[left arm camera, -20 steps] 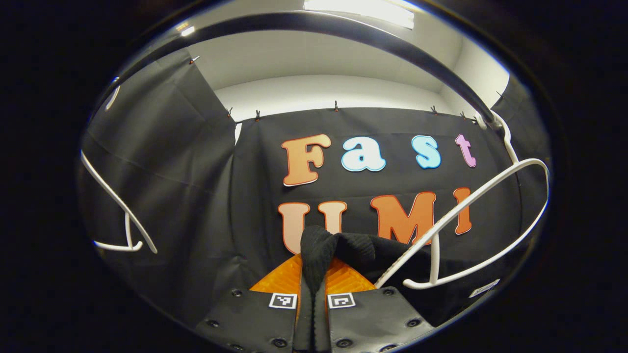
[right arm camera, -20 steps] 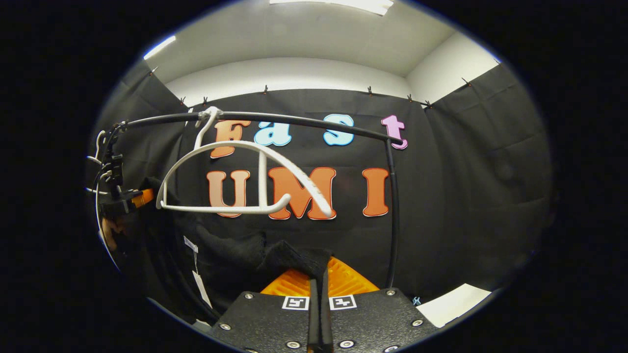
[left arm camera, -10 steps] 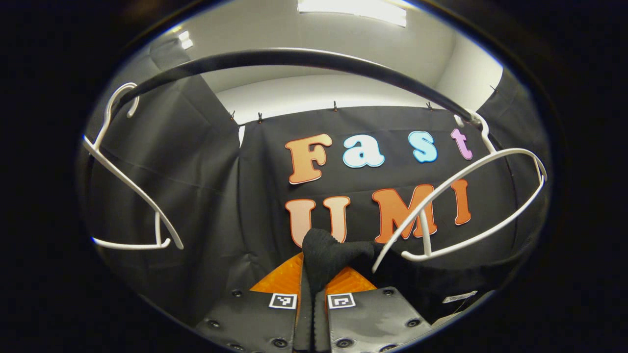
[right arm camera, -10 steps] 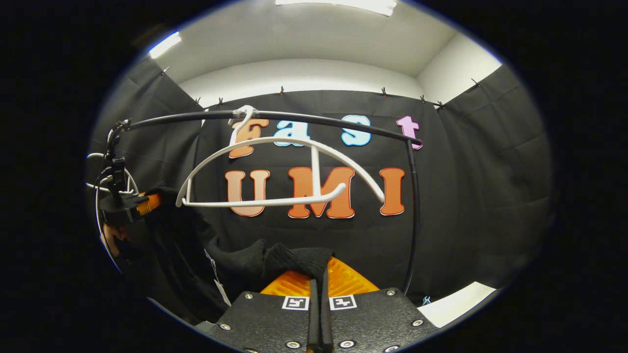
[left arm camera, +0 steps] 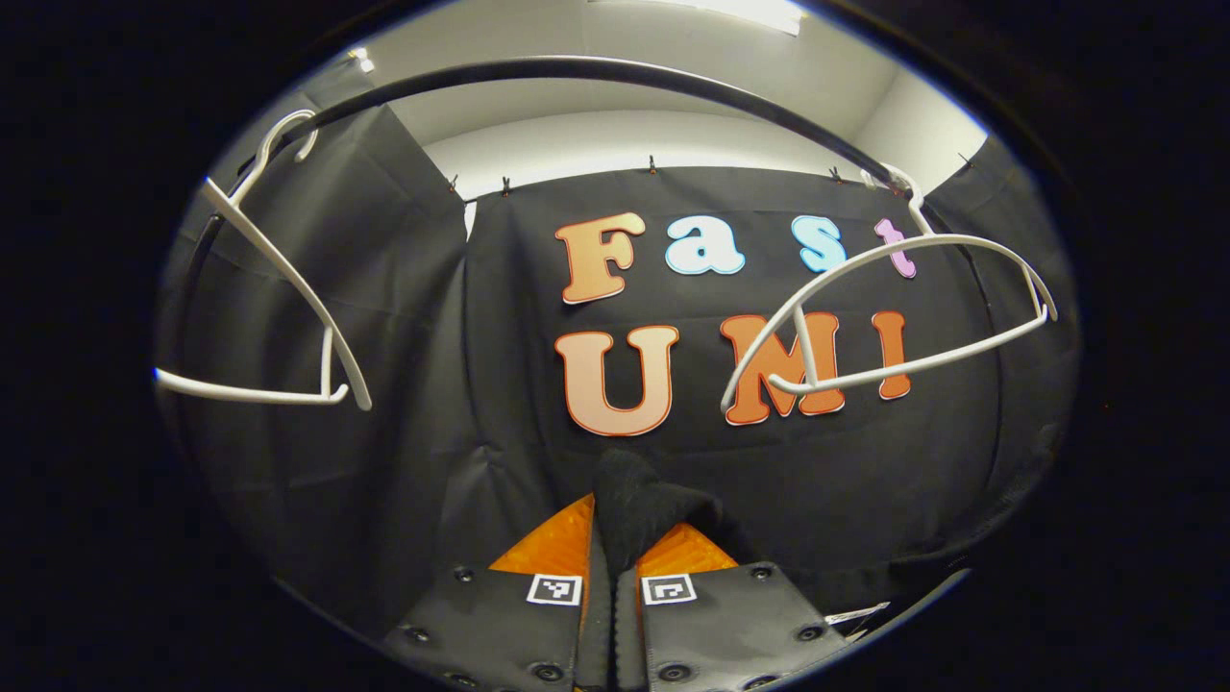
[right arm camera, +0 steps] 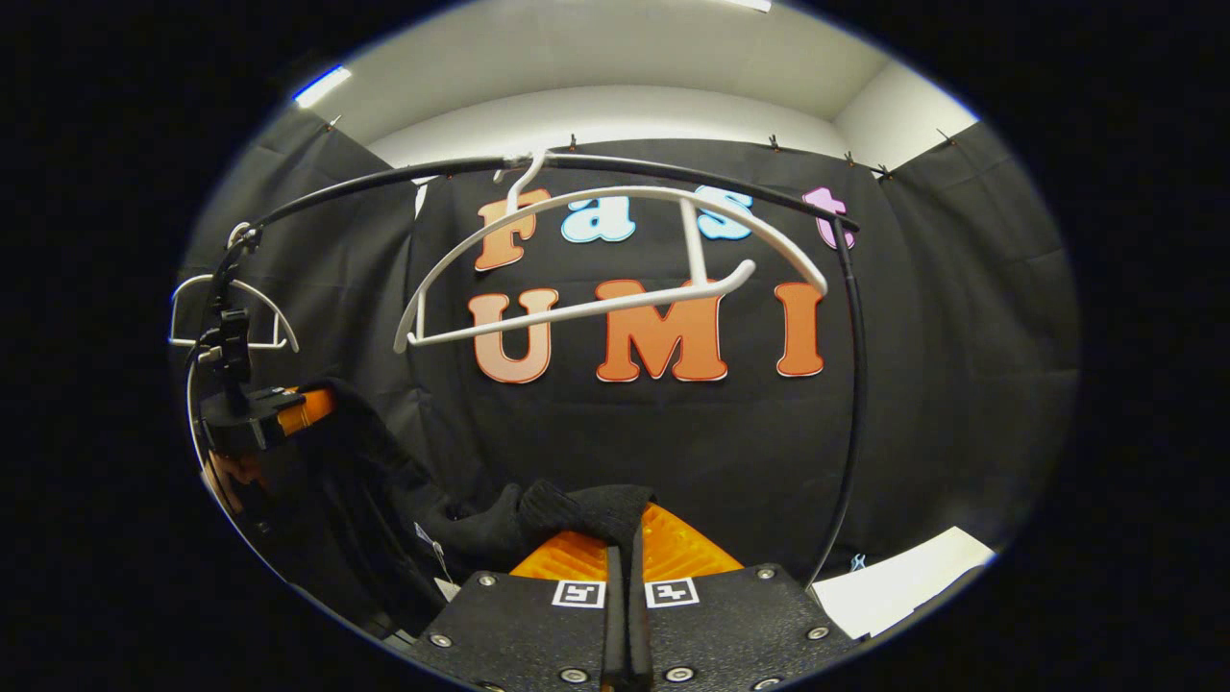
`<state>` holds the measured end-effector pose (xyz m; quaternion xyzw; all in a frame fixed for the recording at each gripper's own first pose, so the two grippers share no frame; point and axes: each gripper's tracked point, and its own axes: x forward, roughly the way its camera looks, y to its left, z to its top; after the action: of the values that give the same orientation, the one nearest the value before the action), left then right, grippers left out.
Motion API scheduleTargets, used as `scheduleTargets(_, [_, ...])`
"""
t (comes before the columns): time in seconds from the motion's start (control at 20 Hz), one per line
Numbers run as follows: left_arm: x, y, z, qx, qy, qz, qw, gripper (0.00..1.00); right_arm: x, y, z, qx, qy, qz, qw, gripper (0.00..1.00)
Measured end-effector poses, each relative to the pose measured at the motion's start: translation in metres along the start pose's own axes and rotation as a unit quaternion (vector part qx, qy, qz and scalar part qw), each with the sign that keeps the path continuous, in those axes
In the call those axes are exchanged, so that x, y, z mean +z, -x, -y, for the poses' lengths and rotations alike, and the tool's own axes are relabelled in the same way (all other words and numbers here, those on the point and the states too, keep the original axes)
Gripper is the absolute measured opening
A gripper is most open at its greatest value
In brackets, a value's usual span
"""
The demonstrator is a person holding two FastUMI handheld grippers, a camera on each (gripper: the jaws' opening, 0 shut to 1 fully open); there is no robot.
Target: Grasp the clothes on the hanger with both hands and then place them into the laundry hamper below.
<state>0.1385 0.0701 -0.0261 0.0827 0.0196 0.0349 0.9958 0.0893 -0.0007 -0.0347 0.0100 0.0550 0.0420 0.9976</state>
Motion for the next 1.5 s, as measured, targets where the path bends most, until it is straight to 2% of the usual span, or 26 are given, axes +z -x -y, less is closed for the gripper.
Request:
scheduleTargets(0.35, [-0.063,0.031,0.006,-0.016,-0.005,-0.073,0.997,0.09,-0.06,0.007,-0.053,0.049,0.01,-0.063,0.997,0.01])
scheduleTargets(0.7, [-0.165,0.064,0.009,-0.023,-0.029,-0.167,0.985,0.09,-0.167,0.001,-0.092,0.084,0.006,-0.164,0.983,0.02])
scheduleTargets(0.95, [-0.246,0.082,0.007,-0.02,-0.034,-0.258,0.965,0.09,-0.25,0.01,-0.094,0.083,0.007,-0.247,0.965,0.02])
scheduleTargets(1.25, [-0.342,0.12,-0.001,-0.007,-0.019,-0.374,0.927,0.09,-0.326,0.017,-0.099,0.08,0.012,-0.323,0.943,0.03])
scheduleTargets(1.35, [-0.366,0.13,0.001,-0.005,-0.016,-0.403,0.915,0.09,-0.346,0.025,-0.098,0.078,0.015,-0.346,0.935,0.04])
scheduleTargets(1.5, [-0.39,0.143,0.0,-0.007,-0.015,-0.428,0.904,0.09,-0.365,0.028,-0.096,0.079,0.019,-0.367,0.927,0.05])
